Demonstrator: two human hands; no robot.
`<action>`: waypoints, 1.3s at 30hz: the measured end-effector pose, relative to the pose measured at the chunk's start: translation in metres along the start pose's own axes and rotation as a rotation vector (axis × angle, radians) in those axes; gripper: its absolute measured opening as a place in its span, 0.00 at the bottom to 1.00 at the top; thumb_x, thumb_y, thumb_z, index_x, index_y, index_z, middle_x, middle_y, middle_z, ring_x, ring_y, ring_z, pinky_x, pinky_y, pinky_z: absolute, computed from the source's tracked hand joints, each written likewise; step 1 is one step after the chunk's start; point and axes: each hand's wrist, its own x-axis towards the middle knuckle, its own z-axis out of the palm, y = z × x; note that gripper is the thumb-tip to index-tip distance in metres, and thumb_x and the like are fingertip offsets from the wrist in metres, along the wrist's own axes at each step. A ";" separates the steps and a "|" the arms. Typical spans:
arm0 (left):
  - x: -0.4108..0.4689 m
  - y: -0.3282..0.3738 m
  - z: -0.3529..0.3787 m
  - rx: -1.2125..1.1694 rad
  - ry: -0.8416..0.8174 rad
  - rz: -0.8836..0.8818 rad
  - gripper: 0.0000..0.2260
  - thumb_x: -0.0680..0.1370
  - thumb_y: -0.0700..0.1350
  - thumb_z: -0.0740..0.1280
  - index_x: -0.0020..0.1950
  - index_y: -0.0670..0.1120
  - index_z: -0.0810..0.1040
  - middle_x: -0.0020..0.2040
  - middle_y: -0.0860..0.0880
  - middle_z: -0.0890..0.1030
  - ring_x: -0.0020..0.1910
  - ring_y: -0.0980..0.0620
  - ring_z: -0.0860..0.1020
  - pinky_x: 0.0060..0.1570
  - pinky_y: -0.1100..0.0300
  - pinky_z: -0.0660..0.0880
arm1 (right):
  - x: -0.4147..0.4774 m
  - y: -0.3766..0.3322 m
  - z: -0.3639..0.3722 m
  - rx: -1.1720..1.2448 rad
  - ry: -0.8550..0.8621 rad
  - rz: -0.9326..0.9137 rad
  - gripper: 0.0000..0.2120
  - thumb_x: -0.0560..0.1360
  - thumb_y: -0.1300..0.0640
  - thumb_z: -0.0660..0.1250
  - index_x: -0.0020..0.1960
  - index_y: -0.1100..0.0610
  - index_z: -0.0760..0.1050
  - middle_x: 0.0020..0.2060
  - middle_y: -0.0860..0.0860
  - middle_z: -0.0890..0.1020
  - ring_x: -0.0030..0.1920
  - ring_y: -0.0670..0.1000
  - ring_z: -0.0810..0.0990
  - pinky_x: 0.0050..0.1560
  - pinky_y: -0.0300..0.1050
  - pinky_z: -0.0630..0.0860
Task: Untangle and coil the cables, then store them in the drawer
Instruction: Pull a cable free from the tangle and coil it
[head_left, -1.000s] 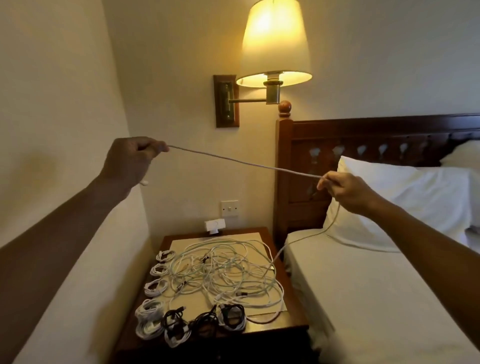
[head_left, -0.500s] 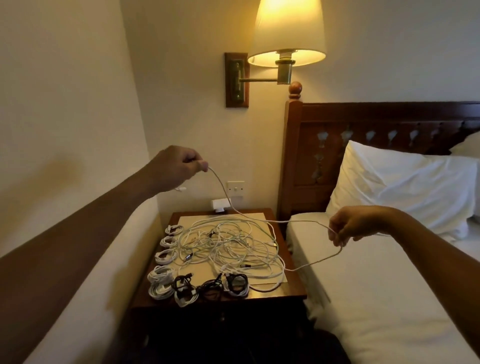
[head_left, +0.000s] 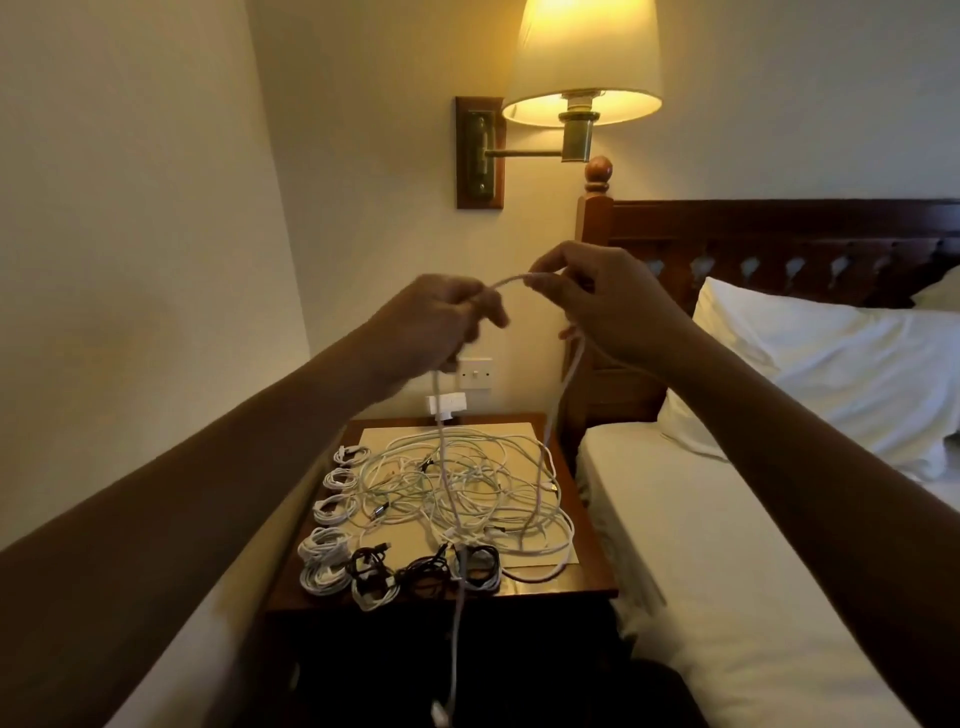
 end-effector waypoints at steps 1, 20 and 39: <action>-0.001 -0.002 -0.012 -0.012 0.069 0.008 0.13 0.86 0.47 0.59 0.50 0.47 0.81 0.33 0.52 0.71 0.30 0.56 0.69 0.29 0.62 0.68 | 0.000 0.005 0.000 0.005 -0.018 0.017 0.09 0.85 0.50 0.61 0.59 0.52 0.78 0.39 0.50 0.79 0.34 0.43 0.80 0.34 0.32 0.76; -0.032 -0.092 -0.097 0.477 0.659 -0.195 0.11 0.81 0.51 0.68 0.47 0.43 0.78 0.41 0.43 0.80 0.45 0.39 0.76 0.44 0.53 0.69 | -0.182 0.170 0.019 -0.140 -0.439 0.744 0.15 0.86 0.49 0.56 0.50 0.47 0.80 0.44 0.48 0.80 0.45 0.51 0.79 0.43 0.42 0.73; -0.061 -0.072 -0.020 0.232 -0.239 -0.142 0.09 0.79 0.53 0.70 0.48 0.50 0.87 0.28 0.53 0.75 0.27 0.55 0.68 0.29 0.65 0.66 | -0.096 0.053 0.048 0.097 -0.161 0.316 0.13 0.85 0.54 0.60 0.49 0.53 0.81 0.31 0.36 0.81 0.38 0.38 0.80 0.39 0.40 0.73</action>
